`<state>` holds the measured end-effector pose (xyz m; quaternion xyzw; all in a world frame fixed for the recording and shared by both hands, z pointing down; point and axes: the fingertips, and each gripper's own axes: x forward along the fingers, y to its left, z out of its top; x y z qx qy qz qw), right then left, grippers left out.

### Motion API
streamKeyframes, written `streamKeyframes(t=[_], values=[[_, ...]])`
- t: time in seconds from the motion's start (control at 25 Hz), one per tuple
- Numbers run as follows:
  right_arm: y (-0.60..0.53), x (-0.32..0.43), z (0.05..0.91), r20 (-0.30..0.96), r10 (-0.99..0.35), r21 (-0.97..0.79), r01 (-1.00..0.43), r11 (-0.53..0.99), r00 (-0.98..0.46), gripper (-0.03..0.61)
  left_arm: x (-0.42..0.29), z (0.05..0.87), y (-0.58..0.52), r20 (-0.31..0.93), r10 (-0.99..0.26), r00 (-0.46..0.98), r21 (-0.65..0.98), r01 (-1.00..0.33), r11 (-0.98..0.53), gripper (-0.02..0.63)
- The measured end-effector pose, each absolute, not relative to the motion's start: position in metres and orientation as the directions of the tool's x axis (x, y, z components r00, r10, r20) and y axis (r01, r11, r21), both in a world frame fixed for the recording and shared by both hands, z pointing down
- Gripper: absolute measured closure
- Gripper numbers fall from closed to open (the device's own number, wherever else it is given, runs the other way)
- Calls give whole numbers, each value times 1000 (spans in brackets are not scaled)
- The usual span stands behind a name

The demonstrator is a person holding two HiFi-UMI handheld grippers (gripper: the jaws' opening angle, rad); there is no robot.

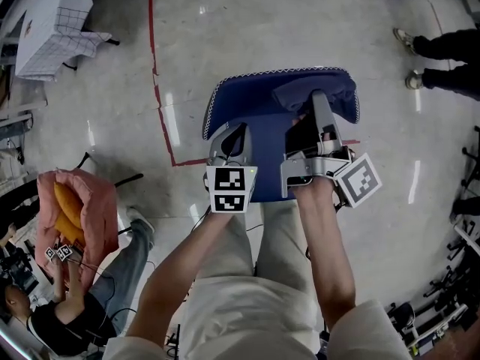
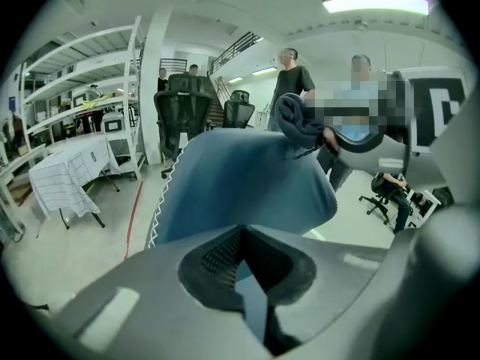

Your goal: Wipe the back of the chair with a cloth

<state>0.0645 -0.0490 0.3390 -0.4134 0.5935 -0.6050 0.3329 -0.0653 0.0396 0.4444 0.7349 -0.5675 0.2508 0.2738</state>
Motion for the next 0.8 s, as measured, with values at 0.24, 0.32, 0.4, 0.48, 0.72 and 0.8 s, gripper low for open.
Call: streamKeyframes(t=[0.24,0.32,0.4,0.48,0.72,0.8], values=[[-34,81,361,141,-891,-989,-103,-107,-431,520,-59,444,35,681,-692,240,120,-968,-219,614],[-29,84,369,150,-889,-988,-105,-116,-433,520,-57,444,35,682,-689,245,120,-967,-226,614],[-24,88,377,163,-885,-985,-118,-124,-436,520,-54,446,33,683,-686,250,121,-965,-232,614],[-20,92,386,181,-883,-982,-126,-139,-433,520,-51,448,32,684,-683,256,123,-963,-238,614],[-3,114,415,228,-870,-972,-146,-182,-438,520,-28,454,33,692,-667,276,129,-956,-262,614],[3,119,427,240,-859,-970,-153,-190,-453,520,-20,457,33,694,-663,282,129,-954,-271,614]])
